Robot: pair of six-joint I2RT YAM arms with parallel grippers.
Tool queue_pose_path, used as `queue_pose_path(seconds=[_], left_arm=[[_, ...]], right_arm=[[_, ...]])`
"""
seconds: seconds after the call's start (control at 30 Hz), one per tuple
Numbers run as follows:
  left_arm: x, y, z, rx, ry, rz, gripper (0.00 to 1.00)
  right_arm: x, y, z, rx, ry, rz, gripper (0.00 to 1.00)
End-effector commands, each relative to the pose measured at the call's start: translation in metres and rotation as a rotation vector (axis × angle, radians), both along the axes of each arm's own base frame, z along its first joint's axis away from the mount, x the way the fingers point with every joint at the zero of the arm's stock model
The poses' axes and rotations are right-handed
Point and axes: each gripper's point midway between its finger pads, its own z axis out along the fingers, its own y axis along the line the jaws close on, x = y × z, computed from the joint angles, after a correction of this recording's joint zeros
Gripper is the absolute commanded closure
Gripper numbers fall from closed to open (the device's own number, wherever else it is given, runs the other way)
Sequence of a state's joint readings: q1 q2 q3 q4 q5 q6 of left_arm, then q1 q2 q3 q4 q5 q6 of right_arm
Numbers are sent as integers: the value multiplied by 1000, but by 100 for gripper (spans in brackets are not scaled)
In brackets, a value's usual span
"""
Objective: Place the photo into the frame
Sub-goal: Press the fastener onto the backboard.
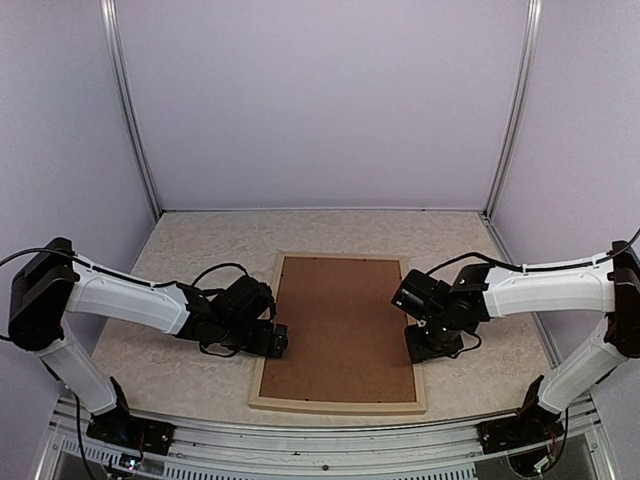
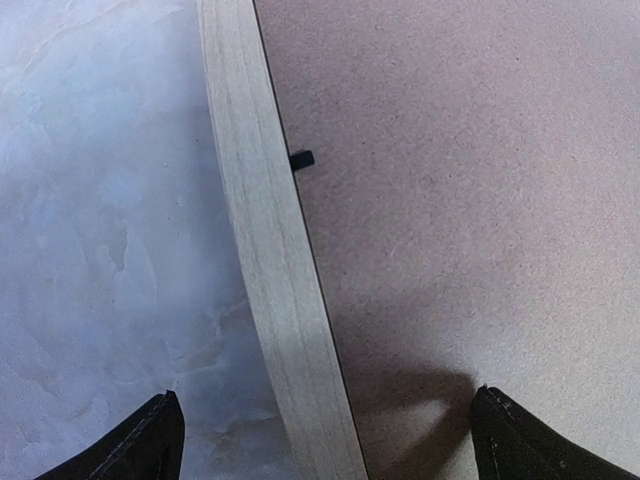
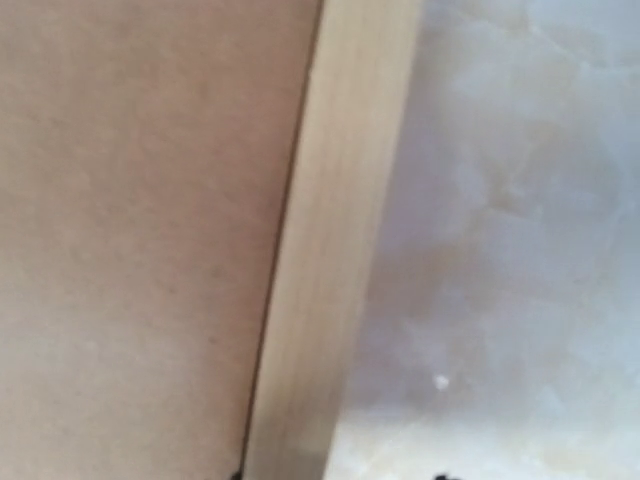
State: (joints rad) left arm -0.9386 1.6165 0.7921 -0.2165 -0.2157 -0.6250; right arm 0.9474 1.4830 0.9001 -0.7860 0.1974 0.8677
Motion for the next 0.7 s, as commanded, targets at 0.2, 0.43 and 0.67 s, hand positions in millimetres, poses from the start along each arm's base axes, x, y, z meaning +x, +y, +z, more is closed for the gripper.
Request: queue_pose_path(seconds=[0.2,0.43,0.67], left_arm=[[0,2,0,30,-1,-2,1],[-1,2,-3,28,3,-4,2],[-1,2,-6,32,7,-9,2]], right_arm=[[-5,-14,-11,-86,47,-5,53],[-7,-12,-21,-117,75,5,53],[-7,-8,-26,-156,86,11,53]])
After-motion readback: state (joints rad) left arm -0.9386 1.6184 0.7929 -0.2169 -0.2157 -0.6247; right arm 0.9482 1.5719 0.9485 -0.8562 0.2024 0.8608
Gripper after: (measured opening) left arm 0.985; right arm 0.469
